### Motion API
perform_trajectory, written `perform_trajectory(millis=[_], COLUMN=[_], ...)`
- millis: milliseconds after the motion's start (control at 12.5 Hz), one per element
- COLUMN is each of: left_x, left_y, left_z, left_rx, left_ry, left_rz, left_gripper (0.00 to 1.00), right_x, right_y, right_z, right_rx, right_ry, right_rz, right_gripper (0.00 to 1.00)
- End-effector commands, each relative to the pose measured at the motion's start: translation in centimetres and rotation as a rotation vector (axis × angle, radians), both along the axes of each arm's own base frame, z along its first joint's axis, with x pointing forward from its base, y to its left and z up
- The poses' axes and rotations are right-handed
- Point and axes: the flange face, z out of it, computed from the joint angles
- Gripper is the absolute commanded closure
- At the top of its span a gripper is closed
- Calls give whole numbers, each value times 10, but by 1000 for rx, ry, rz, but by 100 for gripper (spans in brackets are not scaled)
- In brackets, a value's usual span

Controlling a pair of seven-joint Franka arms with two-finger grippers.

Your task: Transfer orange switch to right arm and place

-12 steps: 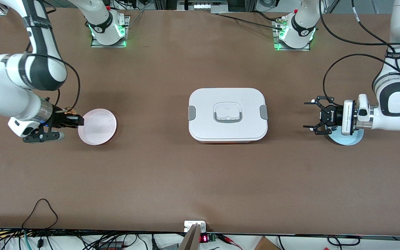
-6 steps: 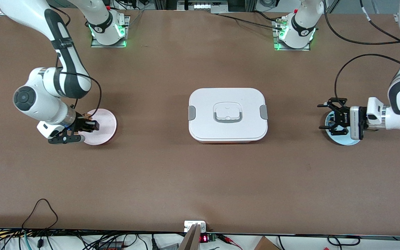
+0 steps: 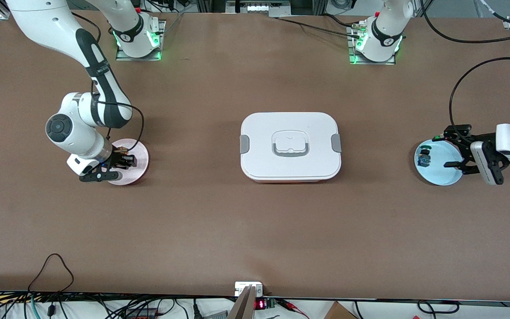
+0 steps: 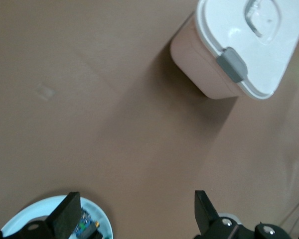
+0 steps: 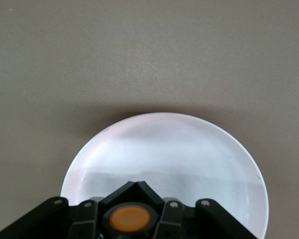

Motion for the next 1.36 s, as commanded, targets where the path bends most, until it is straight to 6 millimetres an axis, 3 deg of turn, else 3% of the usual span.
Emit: perform_trajectory(millis=[0,240,321,401,561,801,962,1122,1282], left_x=[1,-5,-7,-8,-9,-16,-24,-27,-24], left_y=[-36,-57,-59,-62,-72,-89,-102,-107,-113], left_z=[57,86,89,94,100,116,131,143,168], left_rx=[208,312,328,354,439,463,488,483,459], left_ry=[19,53,87,105,107,121,130,113,66], left_rz=[100,291,377,457,543,629,690,706,708], left_gripper=[0,0,0,0,0,0,0,0,0], right_x=[0,1,2,2,7,13,24,34,35], right_y=[2,3,4,4,4,16,21,26,27], right_z=[-12,-15,-15,-16,-10,10,37,91,163], right_rx=[-8,-8,-8,-7,-5,6,16,32,49], right_ry=[-31,-34,-34,-34,-43,-60,-44,-21,-14], right_rz=[-12,-23,-26,-28,-39,-61,-77,-71,-57], right_gripper=[96,85,70,44,0,0,0,0,0])
